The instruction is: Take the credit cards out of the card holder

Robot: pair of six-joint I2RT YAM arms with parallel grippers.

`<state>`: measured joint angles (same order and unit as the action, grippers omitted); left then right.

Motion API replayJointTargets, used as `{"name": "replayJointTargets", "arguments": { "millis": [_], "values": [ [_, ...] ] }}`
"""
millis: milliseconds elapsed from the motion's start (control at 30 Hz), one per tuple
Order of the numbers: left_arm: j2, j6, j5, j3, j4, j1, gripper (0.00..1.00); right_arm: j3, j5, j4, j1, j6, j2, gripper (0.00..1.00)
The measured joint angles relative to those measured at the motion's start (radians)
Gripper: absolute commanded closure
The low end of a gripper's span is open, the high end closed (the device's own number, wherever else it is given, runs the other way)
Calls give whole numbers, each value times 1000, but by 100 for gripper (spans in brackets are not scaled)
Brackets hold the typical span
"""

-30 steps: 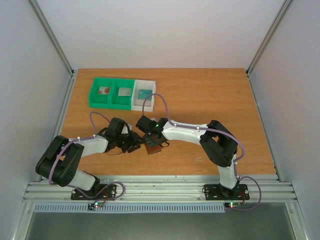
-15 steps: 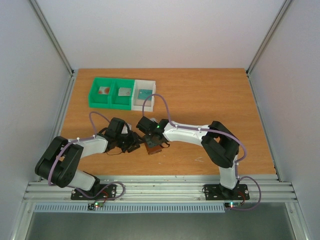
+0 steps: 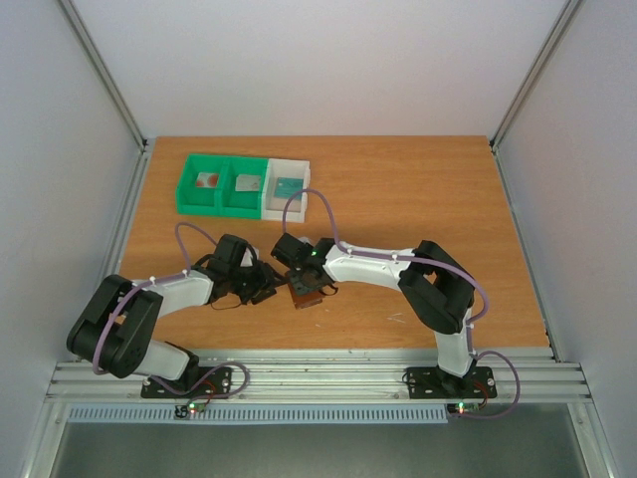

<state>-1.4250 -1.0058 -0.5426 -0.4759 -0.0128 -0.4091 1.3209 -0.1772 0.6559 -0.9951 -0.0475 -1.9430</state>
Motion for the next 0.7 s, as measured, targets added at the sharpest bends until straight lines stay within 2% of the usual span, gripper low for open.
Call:
{"name": "replayJointTargets", "arguments": {
  "millis": [67,233,300,700],
  "values": [
    [0,0,0,0,0,0,53,4,-4,1,0,0,-5,73],
    [0,0,0,0,0,0,53,11,-23,9,0,3,-10,94],
    [0,0,0,0,0,0,53,13,-37,13,0,5,-11,99],
    [0,10,0,0,-2,-1,53,-42,-36,-3,-2,3,49,99]
  ]
}}
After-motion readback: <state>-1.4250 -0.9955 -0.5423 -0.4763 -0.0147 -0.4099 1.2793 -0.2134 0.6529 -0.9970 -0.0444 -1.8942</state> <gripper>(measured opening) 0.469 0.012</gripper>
